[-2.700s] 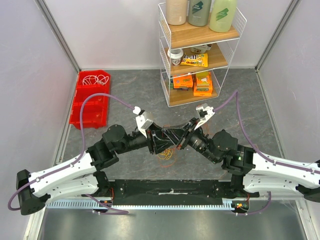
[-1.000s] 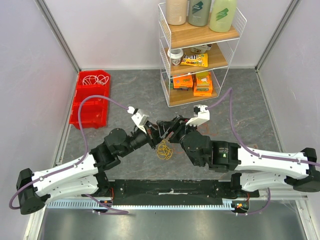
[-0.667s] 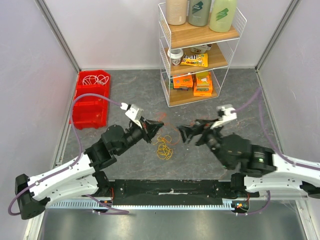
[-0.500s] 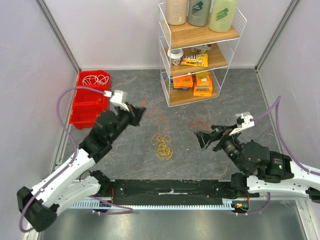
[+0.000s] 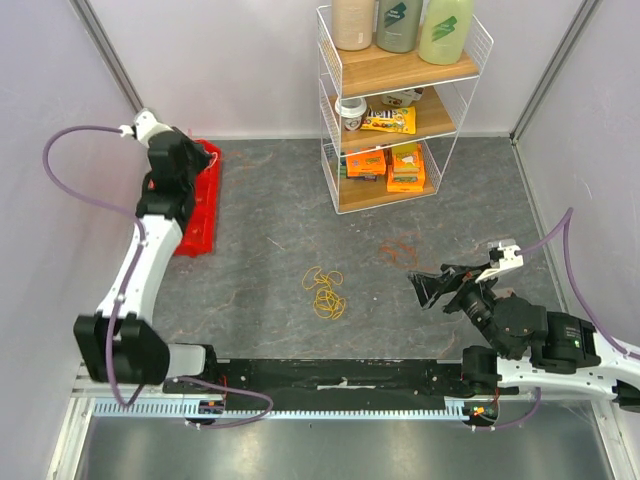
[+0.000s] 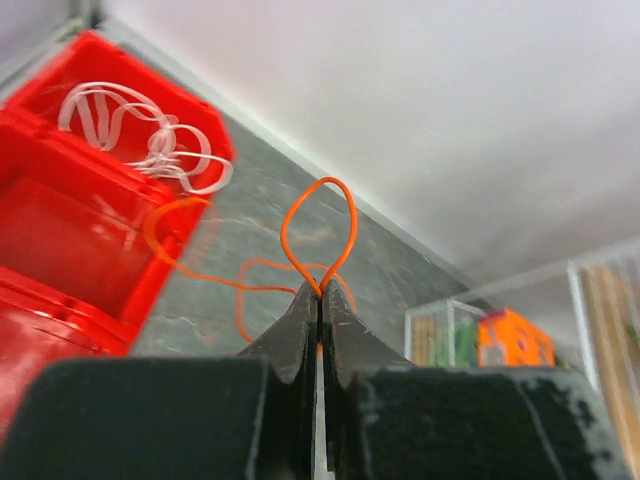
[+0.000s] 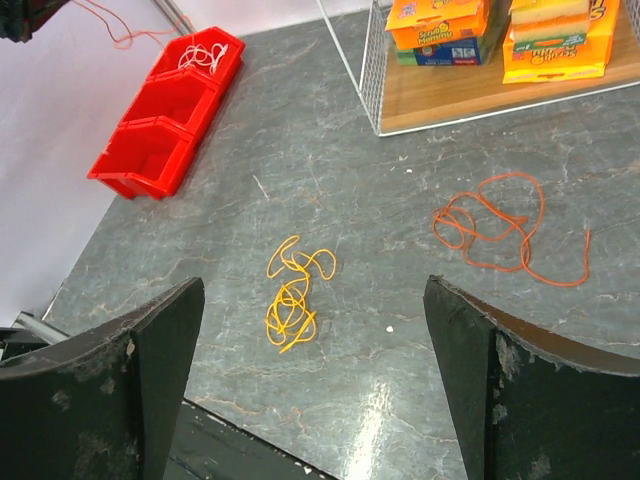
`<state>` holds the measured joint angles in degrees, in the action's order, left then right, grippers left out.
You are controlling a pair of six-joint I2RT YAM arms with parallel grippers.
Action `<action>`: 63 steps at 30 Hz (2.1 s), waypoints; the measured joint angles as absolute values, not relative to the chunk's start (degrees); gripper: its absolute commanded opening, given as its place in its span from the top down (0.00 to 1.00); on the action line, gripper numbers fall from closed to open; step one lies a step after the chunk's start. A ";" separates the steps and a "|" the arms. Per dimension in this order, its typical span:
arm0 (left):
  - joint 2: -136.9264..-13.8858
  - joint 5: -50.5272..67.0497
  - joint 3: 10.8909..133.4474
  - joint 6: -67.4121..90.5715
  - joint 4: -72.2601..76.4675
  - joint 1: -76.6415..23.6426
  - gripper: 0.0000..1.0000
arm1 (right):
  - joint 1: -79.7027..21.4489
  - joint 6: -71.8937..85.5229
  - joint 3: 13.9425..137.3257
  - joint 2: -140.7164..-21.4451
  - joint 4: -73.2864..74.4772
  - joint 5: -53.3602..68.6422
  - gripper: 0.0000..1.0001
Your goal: Untangle the cables
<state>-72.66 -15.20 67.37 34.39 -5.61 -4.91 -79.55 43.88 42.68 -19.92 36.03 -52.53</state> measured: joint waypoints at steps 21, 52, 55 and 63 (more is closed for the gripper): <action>-94.78 -17.69 78.19 52.29 -17.82 9.98 0.98 | -79.55 39.88 44.16 -15.59 36.18 -58.54 0.02; -84.77 -0.80 62.46 57.91 -16.29 13.19 0.28 | -72.49 45.28 43.55 -41.71 38.26 -53.71 0.02; -78.17 4.84 56.71 55.72 -14.87 7.99 0.27 | -59.00 43.22 43.51 -48.27 36.45 -46.00 0.02; -57.47 15.03 42.63 47.83 -10.28 -18.65 0.29 | -26.11 35.66 39.83 -59.81 27.00 -20.23 0.10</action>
